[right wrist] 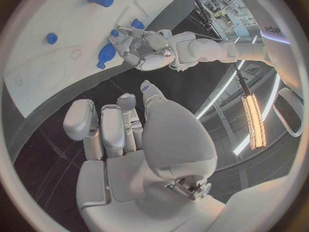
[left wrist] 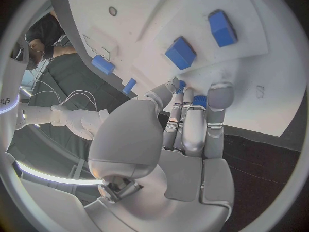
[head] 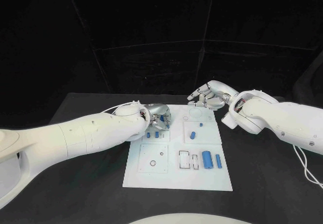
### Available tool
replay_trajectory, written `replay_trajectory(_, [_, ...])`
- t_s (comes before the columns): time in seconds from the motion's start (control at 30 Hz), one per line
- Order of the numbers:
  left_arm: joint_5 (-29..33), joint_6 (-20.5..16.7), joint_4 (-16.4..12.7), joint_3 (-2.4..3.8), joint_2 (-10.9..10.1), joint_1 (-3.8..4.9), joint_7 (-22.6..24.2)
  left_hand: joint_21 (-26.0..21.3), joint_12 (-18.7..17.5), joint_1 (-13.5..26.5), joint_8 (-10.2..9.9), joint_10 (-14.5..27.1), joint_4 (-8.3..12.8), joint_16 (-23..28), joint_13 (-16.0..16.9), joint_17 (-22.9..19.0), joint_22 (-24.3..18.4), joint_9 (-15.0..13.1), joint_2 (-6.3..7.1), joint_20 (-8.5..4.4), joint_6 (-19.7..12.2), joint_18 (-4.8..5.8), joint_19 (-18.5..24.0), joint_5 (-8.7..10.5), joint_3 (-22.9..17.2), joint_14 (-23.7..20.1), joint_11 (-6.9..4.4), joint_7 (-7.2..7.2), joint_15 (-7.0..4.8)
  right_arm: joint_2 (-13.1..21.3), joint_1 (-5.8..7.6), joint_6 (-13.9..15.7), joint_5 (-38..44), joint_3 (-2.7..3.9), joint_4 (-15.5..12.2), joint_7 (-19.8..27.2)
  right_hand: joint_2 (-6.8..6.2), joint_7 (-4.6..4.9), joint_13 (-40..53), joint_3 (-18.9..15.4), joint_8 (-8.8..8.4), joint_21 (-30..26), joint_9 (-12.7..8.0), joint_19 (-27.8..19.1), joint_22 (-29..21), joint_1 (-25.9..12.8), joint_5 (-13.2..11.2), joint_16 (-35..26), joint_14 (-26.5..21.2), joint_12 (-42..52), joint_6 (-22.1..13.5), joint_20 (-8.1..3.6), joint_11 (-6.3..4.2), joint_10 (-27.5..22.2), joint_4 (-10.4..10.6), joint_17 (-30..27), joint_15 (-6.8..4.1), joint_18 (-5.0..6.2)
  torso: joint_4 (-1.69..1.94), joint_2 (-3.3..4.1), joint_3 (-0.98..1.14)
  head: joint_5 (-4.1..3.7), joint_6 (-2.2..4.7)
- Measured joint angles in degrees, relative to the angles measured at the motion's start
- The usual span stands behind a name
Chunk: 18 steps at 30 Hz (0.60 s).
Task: Assemble the parts on the task board
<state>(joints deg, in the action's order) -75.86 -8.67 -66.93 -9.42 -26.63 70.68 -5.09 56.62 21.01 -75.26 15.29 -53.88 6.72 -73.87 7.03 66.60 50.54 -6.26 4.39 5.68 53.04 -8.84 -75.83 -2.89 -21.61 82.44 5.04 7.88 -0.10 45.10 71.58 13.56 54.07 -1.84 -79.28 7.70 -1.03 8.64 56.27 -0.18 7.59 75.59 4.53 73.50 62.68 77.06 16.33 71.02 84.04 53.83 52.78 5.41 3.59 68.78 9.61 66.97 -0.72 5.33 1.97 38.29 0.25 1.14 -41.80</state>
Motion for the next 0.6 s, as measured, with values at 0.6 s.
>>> replay_trajectory(0.6, [-0.15,1.78,1.04,0.17,1.15,0.24,-0.25,1.97,-0.84,0.45,-1.03,-2.33,-0.25,-0.51,-1.20,-0.28,2.07,0.66,-0.51,0.16,1.25,0.87,-0.61,0.00,-1.34,0.00,0.07,0.41,0.00,-0.18,0.00,-0.15,0.00,0.00,0.08,0.00,0.23,0.00,-0.01,-0.15,0.35,-0.24,0.09,0.00,0.00,0.23,0.00,0.00,0.00,0.00,0.00,0.00,0.00,0.00,0.15,-0.01,0.00,0.00,-0.05,-0.02,0.02,-0.01,0.06])
